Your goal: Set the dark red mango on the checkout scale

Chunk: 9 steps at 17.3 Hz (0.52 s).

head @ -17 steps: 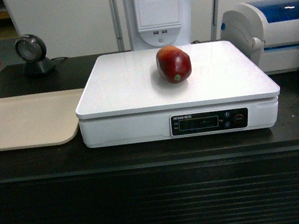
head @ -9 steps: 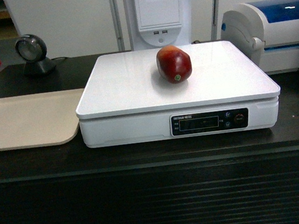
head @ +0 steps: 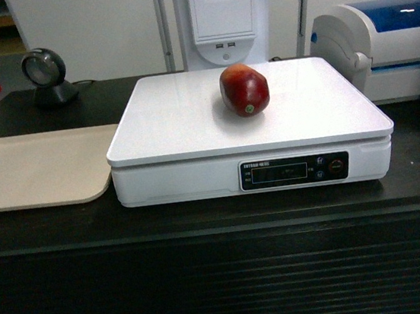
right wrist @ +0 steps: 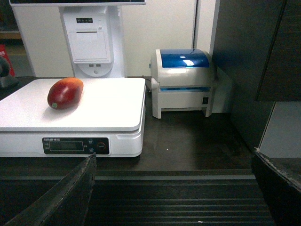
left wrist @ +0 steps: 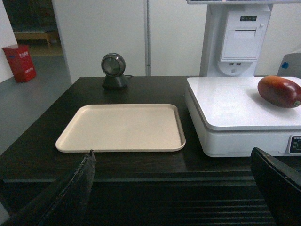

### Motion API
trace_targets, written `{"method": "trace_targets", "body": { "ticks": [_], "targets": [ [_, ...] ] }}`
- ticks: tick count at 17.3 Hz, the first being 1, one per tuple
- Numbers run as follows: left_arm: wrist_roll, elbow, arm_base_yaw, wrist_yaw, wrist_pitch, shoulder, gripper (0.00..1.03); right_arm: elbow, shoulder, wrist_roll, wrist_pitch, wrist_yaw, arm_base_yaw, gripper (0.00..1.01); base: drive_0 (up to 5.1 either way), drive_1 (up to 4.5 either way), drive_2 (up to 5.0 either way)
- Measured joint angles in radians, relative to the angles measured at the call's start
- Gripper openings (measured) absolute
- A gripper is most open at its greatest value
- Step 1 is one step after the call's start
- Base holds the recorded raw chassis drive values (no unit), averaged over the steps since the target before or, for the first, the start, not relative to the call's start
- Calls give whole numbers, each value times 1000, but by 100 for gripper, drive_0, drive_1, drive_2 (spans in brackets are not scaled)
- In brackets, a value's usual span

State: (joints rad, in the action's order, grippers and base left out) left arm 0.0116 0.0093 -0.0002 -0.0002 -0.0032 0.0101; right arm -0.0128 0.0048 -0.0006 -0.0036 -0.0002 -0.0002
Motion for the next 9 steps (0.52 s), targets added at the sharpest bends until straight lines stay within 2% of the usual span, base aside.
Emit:
{"method": "trace_targets", "body": {
  "ticks": [9],
  "targets": [
    [0, 0, 0, 0, 0, 0, 98, 0, 0, 0, 0, 0, 0, 98, 0, 0, 0]
  ]
}}
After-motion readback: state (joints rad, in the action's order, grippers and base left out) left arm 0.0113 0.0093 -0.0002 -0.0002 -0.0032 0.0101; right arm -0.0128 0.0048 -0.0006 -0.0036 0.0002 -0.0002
